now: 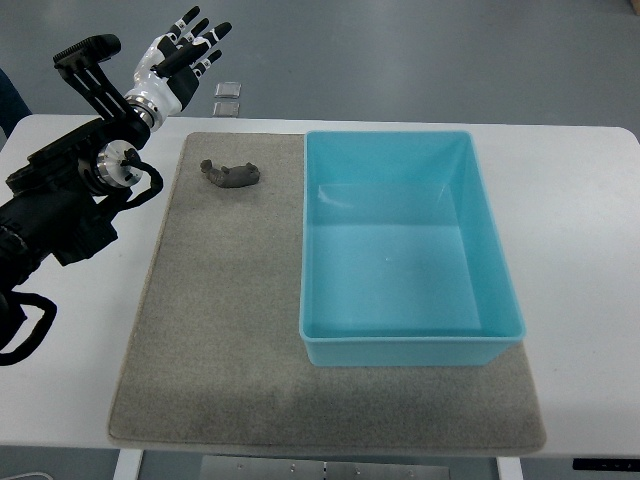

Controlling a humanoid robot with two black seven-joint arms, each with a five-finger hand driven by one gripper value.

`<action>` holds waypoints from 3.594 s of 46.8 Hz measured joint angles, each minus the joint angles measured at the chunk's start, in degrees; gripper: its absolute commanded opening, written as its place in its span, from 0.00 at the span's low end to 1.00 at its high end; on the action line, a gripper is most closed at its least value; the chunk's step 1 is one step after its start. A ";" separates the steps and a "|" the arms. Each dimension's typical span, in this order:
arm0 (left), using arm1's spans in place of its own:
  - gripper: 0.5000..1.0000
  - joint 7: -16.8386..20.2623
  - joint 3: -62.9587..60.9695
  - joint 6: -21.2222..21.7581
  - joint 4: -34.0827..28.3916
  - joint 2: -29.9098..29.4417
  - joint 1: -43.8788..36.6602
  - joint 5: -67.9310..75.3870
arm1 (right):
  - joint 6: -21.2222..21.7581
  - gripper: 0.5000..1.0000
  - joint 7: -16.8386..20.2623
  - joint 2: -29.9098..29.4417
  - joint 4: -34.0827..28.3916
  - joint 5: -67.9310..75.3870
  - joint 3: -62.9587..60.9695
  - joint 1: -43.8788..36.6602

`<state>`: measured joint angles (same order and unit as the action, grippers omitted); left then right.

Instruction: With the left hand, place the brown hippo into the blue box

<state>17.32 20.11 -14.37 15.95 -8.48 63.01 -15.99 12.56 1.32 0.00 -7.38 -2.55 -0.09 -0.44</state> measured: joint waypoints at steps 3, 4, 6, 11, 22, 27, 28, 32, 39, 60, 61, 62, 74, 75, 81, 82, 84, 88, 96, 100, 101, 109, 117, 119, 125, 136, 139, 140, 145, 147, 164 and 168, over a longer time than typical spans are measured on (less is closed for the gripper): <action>0.99 0.00 -0.04 0.17 -0.03 -0.04 0.01 0.02 | 0.00 0.87 0.00 0.00 0.00 0.00 0.00 0.00; 0.99 0.00 -0.05 0.19 -0.01 -0.04 0.01 0.07 | 0.00 0.87 0.00 0.00 0.00 0.00 0.02 0.00; 0.99 0.00 -0.06 0.20 0.02 -0.04 0.01 0.09 | 0.00 0.87 0.00 0.00 0.00 0.00 0.02 0.00; 0.99 0.00 -0.16 0.43 0.05 0.01 0.01 0.21 | 0.00 0.87 0.00 0.00 0.00 0.00 0.01 0.00; 0.99 -0.08 -0.77 0.57 0.39 -0.30 0.23 0.42 | 0.00 0.87 0.00 0.00 0.00 0.00 0.00 0.00; 0.99 -0.09 -1.15 0.57 0.58 -0.30 0.30 0.58 | 0.00 0.87 0.00 0.00 0.00 0.00 0.00 0.00; 0.99 -0.09 -1.18 0.57 0.60 -0.31 0.33 0.72 | 0.00 0.87 0.00 0.00 0.00 0.00 0.00 0.00; 0.99 -0.21 -1.28 0.43 0.67 -0.38 0.42 1.89 | 0.00 0.87 0.00 0.00 0.00 0.00 0.00 0.00; 0.99 -0.38 -1.30 0.39 0.79 -0.60 0.57 5.87 | 0.00 0.87 0.00 0.00 0.00 0.00 0.02 0.00; 0.99 -0.44 -1.38 -0.42 1.06 -2.00 1.47 20.86 | 0.01 0.87 0.00 0.00 0.00 0.00 0.00 0.00; 0.99 -0.44 -1.38 -0.46 1.07 -2.10 1.50 21.54 | 0.01 0.87 0.00 0.00 0.00 0.00 0.00 0.00; 0.99 -0.44 -1.38 -0.47 1.07 -2.17 1.51 22.43 | 0.01 0.87 0.00 0.00 0.00 0.00 0.00 0.00; 0.99 -0.45 -1.43 -1.13 1.19 -2.25 1.50 35.23 | 0.01 0.87 0.00 0.00 0.00 0.00 0.00 0.00; 0.99 -0.45 -1.49 -1.26 1.19 -2.25 1.50 35.77 | 0.01 0.87 0.00 0.00 0.00 0.00 0.00 0.00; 0.99 -0.45 -2.42 -2.49 1.39 -2.29 1.49 39.49 | 0.01 0.87 0.00 0.00 0.00 0.00 0.00 0.00; 0.99 -0.45 -2.60 -2.59 1.42 -2.29 1.50 40.21 | 0.01 0.87 0.00 0.00 0.00 0.00 0.00 0.00; 0.99 -0.45 -2.95 -2.75 1.46 -2.29 1.50 41.59 | -0.02 0.87 0.00 0.00 0.00 0.00 0.00 0.00; 0.99 -0.45 -3.18 -3.52 1.46 -2.31 1.56 43.62 | -0.03 0.87 0.00 0.00 0.00 0.00 0.00 0.00; 0.99 -0.45 -4.24 -4.53 1.37 -2.74 2.06 48.48 | -0.01 0.87 0.00 0.00 0.00 0.00 0.00 0.00; 0.99 -0.44 -4.54 -4.60 1.40 -2.79 2.29 52.38 | 0.00 0.87 0.00 0.00 0.00 0.00 0.00 0.00; 0.99 -0.44 -4.55 -4.65 1.42 -2.85 2.32 53.33 | 0.00 0.87 0.00 0.00 0.00 0.00 0.00 0.00; 0.99 -0.34 -5.37 -4.95 1.45 -3.50 2.75 61.82 | 0.01 0.87 0.00 0.00 0.00 0.00 0.00 0.00; 0.99 0.15 -9.09 -4.91 2.18 -3.57 3.04 69.46 | 0.00 0.87 0.00 0.00 0.00 0.00 0.00 0.00; 0.99 0.17 -9.31 -4.72 2.44 -3.63 3.29 71.09 | 0.00 0.87 0.00 0.00 0.00 0.00 0.00 0.00; 0.99 0.16 -9.39 -3.81 3.12 -3.65 3.48 75.11 | 0.00 0.87 0.00 0.00 0.00 0.00 0.00 0.00; 0.99 0.21 -14.75 2.14 3.63 -3.48 3.61 79.69 | 0.01 0.87 0.00 0.00 0.00 0.00 0.00 0.00; 0.99 0.45 -16.70 3.13 4.80 -3.47 3.61 80.29 | 0.01 0.87 0.00 0.00 0.00 0.00 0.00 0.00; 0.99 0.48 -17.06 3.29 5.22 -3.47 3.61 80.36 | 0.01 0.87 0.00 0.00 0.00 0.00 0.00 0.00; 0.99 0.52 -17.67 3.54 6.72 -3.47 3.91 80.45 | 0.01 0.87 0.00 0.00 0.00 0.00 0.00 0.00; 0.99 0.53 -17.71 3.57 6.80 -3.52 4.52 80.38 | 0.00 0.87 0.00 0.00 0.00 0.00 0.00 0.00; 0.99 0.53 -21.53 1.88 6.70 -5.43 7.97 80.02 | 0.01 0.87 0.00 0.00 0.00 0.00 0.00 0.00; 0.99 0.52 -21.71 -0.25 6.10 -5.83 8.00 79.98 | 0.01 0.87 0.00 0.00 0.00 0.00 0.00 0.00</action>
<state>17.84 -1.59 -14.62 22.05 -14.31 71.01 63.99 12.57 1.32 0.00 -7.38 -2.55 -0.09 -0.44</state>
